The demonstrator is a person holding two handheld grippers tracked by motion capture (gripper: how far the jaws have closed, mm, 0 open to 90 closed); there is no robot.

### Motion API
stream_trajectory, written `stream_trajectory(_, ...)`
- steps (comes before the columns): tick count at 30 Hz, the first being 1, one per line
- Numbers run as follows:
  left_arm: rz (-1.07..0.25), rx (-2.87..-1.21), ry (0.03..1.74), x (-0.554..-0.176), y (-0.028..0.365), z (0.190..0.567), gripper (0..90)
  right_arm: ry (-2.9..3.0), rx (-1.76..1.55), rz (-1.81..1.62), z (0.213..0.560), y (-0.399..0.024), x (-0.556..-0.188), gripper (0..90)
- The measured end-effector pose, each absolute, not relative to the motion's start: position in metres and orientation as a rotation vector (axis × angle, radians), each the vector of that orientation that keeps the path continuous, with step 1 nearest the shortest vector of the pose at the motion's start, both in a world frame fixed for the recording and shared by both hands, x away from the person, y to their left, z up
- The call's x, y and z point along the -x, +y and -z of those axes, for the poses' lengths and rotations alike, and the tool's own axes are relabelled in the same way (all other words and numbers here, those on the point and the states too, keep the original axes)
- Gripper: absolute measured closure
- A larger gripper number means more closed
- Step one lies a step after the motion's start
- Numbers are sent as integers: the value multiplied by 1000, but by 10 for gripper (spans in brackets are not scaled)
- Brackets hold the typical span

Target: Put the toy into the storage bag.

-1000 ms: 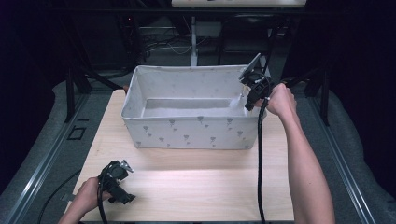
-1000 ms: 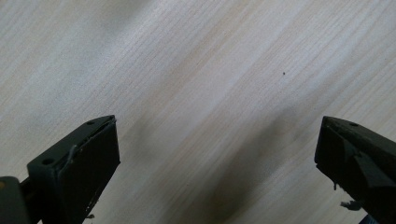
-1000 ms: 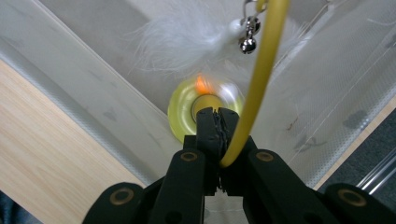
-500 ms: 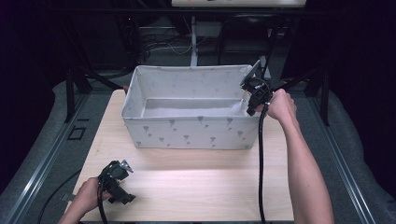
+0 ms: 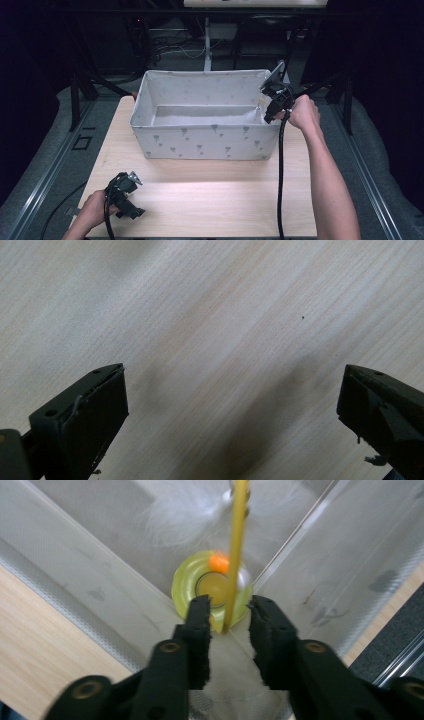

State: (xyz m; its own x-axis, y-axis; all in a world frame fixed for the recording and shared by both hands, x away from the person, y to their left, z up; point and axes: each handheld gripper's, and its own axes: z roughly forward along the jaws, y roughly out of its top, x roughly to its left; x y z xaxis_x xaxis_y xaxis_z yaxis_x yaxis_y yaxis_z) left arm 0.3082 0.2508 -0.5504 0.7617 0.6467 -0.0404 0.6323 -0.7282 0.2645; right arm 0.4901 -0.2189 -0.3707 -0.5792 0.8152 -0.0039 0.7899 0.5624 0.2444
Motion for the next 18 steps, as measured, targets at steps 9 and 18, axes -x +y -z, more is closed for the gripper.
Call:
stream_trajectory(9, -71, -2701, 999, -309, 250, 551, 1, 2639, -1344, -392, 342, -216, -478, 384)
stream_trajectory(18, -78, -2698, 996, -309, 250, 551, 1, 2623, -1322, -384, 311, -210, -458, 184)
